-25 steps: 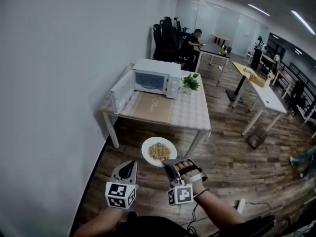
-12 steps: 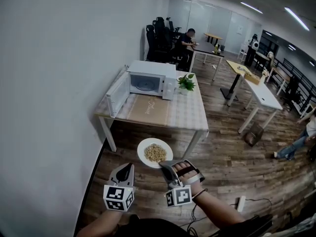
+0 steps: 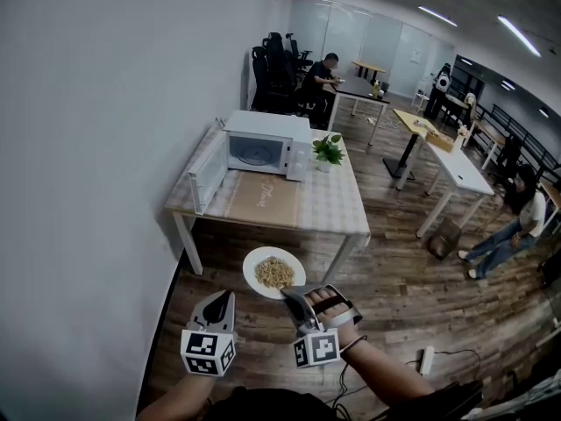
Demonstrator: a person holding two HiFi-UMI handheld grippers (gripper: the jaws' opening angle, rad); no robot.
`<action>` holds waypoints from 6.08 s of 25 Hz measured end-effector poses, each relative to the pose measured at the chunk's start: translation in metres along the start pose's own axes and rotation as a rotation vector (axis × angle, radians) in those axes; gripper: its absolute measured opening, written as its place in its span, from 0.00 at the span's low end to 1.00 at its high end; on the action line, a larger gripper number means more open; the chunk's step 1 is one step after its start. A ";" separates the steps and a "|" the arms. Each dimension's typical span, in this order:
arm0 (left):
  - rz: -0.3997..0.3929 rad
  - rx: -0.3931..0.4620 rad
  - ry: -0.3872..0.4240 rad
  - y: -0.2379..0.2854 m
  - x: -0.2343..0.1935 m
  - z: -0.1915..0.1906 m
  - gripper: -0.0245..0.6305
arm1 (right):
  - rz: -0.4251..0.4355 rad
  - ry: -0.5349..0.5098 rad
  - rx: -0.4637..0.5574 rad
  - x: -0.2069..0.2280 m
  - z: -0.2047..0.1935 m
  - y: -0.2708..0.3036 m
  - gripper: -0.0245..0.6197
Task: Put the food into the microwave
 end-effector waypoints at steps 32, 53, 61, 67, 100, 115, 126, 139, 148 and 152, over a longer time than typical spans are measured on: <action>0.036 -0.007 0.003 0.140 -0.073 0.063 0.05 | -0.008 0.020 0.050 0.073 -0.035 0.156 0.07; 0.116 -0.060 0.014 0.263 -0.059 0.110 0.05 | 0.002 0.049 0.127 0.128 -0.127 0.250 0.07; 0.116 -0.066 0.023 0.282 -0.059 0.123 0.05 | 0.001 0.070 0.127 0.141 -0.139 0.269 0.07; 0.088 -0.043 0.021 0.310 -0.080 0.133 0.05 | 0.007 0.053 0.113 0.147 -0.133 0.298 0.07; -0.125 0.003 0.055 0.397 -0.244 0.188 0.05 | 0.014 0.026 -0.053 0.184 -0.038 0.470 0.07; -0.092 -0.064 0.033 0.451 -0.269 0.181 0.05 | 0.099 0.007 -0.100 0.166 -0.068 0.565 0.07; -0.036 -0.130 -0.001 0.507 -0.273 0.178 0.05 | 0.150 -0.017 -0.045 0.164 -0.092 0.644 0.07; 0.033 -0.202 -0.034 0.552 -0.290 0.164 0.05 | 0.203 -0.022 -0.050 0.142 -0.105 0.720 0.07; 0.054 -0.238 -0.052 0.578 -0.296 0.158 0.05 | 0.223 -0.018 -0.068 0.127 -0.112 0.764 0.07; 0.065 -0.262 -0.067 0.586 -0.301 0.153 0.05 | 0.239 -0.010 -0.090 0.116 -0.116 0.782 0.08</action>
Point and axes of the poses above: the fingertips, and each gripper's own axes: y forward along the fingers, x to its right, z out of its top, the point moved 5 cm from there along -y, backward along the fingers, and after that the axes turned 14 degrees about -x, right-handed, at the moved point
